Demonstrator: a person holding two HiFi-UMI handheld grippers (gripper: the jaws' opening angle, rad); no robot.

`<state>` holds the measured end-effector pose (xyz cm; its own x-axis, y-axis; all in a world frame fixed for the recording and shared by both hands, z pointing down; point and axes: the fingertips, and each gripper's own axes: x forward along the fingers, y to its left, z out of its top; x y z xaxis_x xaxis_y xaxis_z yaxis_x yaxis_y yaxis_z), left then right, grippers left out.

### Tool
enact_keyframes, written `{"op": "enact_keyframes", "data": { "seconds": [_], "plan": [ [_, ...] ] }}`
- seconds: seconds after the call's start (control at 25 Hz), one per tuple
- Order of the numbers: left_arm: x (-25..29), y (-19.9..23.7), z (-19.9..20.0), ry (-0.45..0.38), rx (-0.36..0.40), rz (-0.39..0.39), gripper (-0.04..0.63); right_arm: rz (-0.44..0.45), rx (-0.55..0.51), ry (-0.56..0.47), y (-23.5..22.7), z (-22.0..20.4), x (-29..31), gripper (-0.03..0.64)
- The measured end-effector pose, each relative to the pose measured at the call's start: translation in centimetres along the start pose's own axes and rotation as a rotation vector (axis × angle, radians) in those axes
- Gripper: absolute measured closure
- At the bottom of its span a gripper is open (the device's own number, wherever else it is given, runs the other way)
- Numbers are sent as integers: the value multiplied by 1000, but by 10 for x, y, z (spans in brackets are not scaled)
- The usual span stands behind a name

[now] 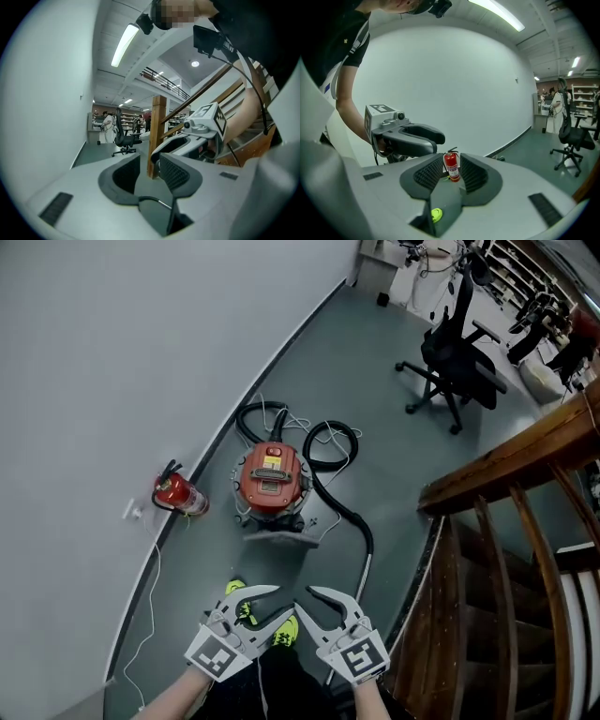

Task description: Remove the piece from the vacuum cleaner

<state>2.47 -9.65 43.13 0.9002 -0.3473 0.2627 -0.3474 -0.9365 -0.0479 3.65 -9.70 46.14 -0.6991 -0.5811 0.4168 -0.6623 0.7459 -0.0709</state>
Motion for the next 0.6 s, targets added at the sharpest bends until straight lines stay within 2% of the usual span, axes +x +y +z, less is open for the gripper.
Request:
{"op": "enact_keyframes", "data": {
  "seconds": [0.32,0.6],
  "plan": [
    [11,17,-39,25,13,-8,426,42,-51,26,-13,-27,27,486],
    [22,24,-81,68,-1,-14,422,65,-66,75,-20,-62,53,462]
  ]
}}
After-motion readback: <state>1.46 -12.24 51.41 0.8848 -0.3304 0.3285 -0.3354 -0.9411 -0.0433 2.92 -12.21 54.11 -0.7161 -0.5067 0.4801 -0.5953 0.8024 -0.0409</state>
